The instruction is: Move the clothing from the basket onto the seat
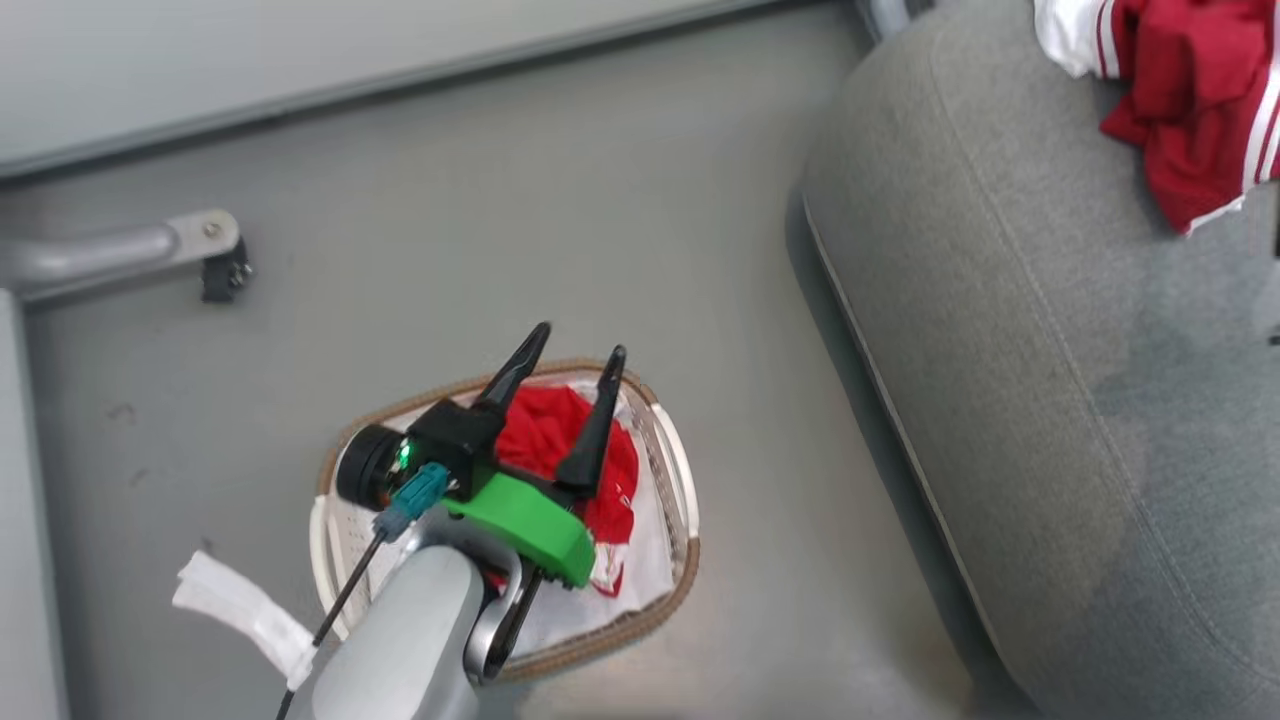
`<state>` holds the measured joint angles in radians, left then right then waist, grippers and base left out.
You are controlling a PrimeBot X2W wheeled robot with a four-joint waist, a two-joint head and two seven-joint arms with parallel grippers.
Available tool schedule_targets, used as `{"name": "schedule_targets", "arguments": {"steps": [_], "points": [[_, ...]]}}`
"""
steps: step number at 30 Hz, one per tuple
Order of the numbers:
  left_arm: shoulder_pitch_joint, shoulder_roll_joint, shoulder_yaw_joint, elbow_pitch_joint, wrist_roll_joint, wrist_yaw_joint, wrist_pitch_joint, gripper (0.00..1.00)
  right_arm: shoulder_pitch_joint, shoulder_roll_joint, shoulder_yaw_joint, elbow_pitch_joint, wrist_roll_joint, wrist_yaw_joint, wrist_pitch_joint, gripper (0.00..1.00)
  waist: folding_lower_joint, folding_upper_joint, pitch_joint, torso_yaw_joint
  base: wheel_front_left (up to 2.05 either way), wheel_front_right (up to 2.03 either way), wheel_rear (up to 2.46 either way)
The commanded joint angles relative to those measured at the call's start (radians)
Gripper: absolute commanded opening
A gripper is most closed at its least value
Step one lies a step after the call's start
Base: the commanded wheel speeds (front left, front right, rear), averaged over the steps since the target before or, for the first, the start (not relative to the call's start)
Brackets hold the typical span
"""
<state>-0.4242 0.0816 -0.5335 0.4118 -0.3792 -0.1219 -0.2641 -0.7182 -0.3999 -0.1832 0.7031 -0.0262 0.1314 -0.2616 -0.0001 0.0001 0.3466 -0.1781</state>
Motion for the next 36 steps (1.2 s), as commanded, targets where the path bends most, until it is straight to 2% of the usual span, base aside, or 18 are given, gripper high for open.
{"name": "schedule_targets", "arguments": {"steps": [1,6,11,20,23,28,36], "points": [[0.033,-0.001,0.019,0.002,0.002,0.001,0.0,1.0,0.03,0.009,0.026,-0.003,0.01,-0.001,-0.005,1.0,0.0001,-0.0001,-0.122,0.058,0.0,0.0,0.0],[0.099,-0.012,0.102,0.024,0.006,0.011,0.0,1.0,0.072,0.058,0.105,-0.011,0.031,-0.001,-0.005,1.0,0.0001,-0.0001,-0.194,0.099,0.0,0.0,0.0],[0.169,-0.017,0.203,0.029,0.017,0.03,0.0,1.0,0.134,0.135,0.152,-0.052,0.059,-0.001,-0.005,1.0,0.0001,-0.0001,-0.239,0.136,0.0,0.0,0.0],[0.295,-0.021,0.358,0.002,0.044,0.026,0.0,1.0,0.299,0.287,0.098,-0.191,0.099,-0.001,-0.005,1.0,0.0001,-0.0001,-0.294,0.189,0.0,0.0,0.0],[0.327,-0.023,0.389,-0.006,0.051,0.021,0.0,1.0,0.368,0.322,0.114,-0.236,0.089,-0.001,-0.005,1.0,0.0001,-0.0001,-0.312,0.198,0.0,0.0,0.0],[0.372,-0.026,0.429,-0.015,0.054,0.017,0.0,1.0,0.468,0.345,0.137,-0.285,0.082,-0.001,-0.005,1.0,0.0001,-0.0001,-0.334,0.198,0.0,0.0,0.0],[0.412,-0.03,0.459,-0.026,0.065,0.008,0.0,1.0,0.569,0.347,0.173,-0.313,0.161,-0.001,-0.005,1.0,0.0001,-0.0001,-0.348,0.186,0.0,0.0,0.0]]}}
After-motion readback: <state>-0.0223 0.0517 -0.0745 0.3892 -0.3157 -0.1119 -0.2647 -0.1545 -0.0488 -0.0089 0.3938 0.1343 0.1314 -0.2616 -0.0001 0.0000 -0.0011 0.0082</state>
